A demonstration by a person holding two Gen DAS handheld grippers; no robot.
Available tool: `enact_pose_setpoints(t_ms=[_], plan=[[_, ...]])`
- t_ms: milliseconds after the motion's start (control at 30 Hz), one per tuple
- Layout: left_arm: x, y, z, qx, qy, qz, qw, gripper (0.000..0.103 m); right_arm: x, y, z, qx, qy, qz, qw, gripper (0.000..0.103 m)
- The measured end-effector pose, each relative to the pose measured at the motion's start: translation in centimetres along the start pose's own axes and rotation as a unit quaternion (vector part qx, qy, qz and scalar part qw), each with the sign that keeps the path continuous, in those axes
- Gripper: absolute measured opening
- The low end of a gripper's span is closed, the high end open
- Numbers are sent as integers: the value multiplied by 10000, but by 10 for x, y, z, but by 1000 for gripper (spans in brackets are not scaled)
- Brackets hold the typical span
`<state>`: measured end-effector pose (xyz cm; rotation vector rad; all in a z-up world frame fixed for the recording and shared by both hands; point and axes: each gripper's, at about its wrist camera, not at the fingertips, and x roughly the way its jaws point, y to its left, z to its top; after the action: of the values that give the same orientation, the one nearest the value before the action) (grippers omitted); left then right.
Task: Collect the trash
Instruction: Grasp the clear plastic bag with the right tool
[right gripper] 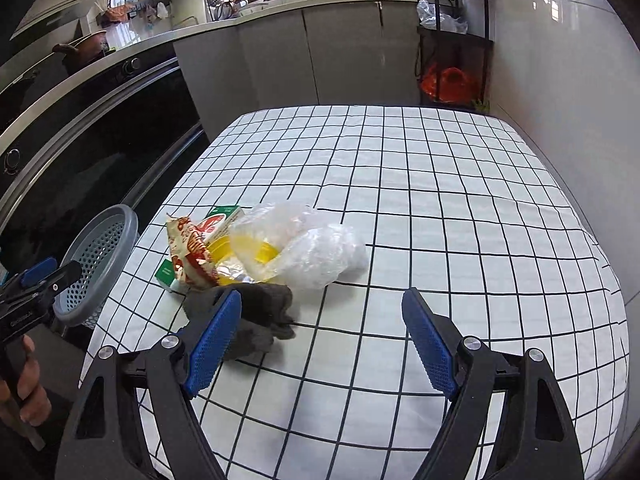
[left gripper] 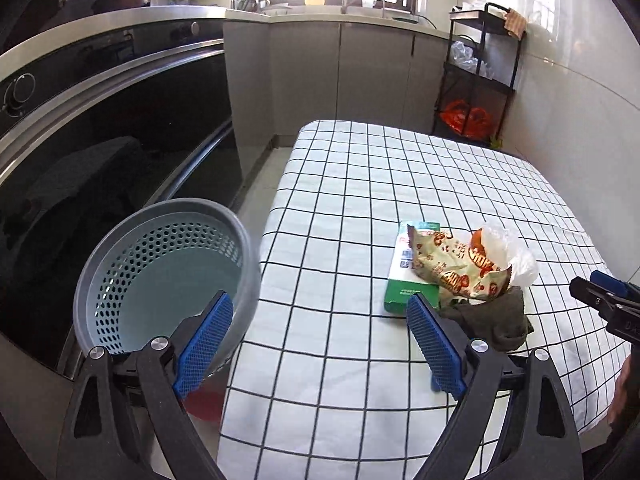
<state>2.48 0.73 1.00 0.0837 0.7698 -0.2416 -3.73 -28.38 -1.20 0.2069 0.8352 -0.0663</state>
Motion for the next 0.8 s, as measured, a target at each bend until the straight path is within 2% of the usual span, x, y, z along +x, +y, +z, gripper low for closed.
enact_pose_setpoints(t_ms=[300,633,800], plan=[[28,-33,23,54,-56,-91,9999,87,33,-11,21,32,153,0,9999,79],[45,-36,21,27,17,-89,10000,87,63,-10,30,170,396,135,9990,79],[46,-39,20,86,0,-90,9999,88,77,-2,34,73,484,0,9988,79]])
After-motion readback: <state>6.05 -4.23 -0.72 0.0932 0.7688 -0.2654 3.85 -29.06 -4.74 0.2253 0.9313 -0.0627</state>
